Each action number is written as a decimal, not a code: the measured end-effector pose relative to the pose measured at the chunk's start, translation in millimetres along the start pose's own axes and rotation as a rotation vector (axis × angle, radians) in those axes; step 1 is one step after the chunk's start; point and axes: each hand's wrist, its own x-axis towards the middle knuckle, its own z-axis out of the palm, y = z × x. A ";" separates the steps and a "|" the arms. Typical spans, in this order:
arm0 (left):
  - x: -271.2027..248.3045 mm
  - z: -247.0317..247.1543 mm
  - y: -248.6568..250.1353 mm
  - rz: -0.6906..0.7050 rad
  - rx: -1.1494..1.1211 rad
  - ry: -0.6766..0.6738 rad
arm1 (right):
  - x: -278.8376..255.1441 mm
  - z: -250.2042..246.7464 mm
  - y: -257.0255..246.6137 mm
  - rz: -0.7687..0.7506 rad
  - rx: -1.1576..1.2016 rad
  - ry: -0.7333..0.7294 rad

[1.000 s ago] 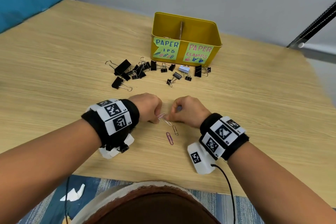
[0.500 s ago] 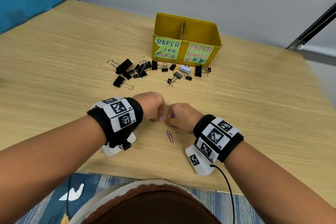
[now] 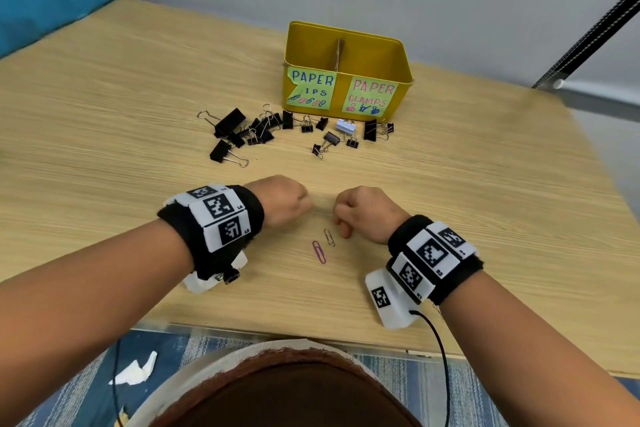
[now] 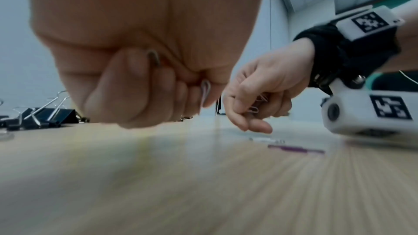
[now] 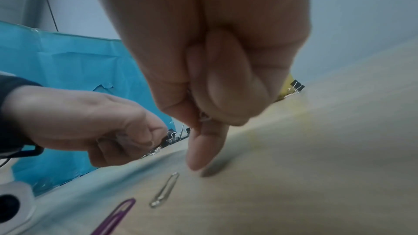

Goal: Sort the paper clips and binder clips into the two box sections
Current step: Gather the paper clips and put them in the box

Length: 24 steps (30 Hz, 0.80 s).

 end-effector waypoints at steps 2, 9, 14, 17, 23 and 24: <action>1.3 -3.9 -5.2 -0.017 -0.133 0.086 | -1.3 -1.6 0.6 -0.002 0.012 0.069; -1.0 -8.1 -14.3 -0.051 -0.224 0.150 | -23.7 21.7 -12.1 0.024 -0.294 0.032; -1.6 -4.3 -13.8 -0.032 -0.284 0.204 | -16.5 31.2 -12.3 0.006 -0.190 0.072; -1.1 -5.4 -12.8 -0.012 -0.316 0.258 | -15.1 27.4 -11.2 0.001 -0.085 0.009; 4.2 -10.2 -18.7 -0.019 -0.417 0.277 | -13.4 28.3 -17.7 -0.084 -0.375 -0.169; 5.0 -11.3 -20.4 -0.022 -0.437 0.282 | -14.2 30.3 -19.9 -0.079 -0.435 -0.195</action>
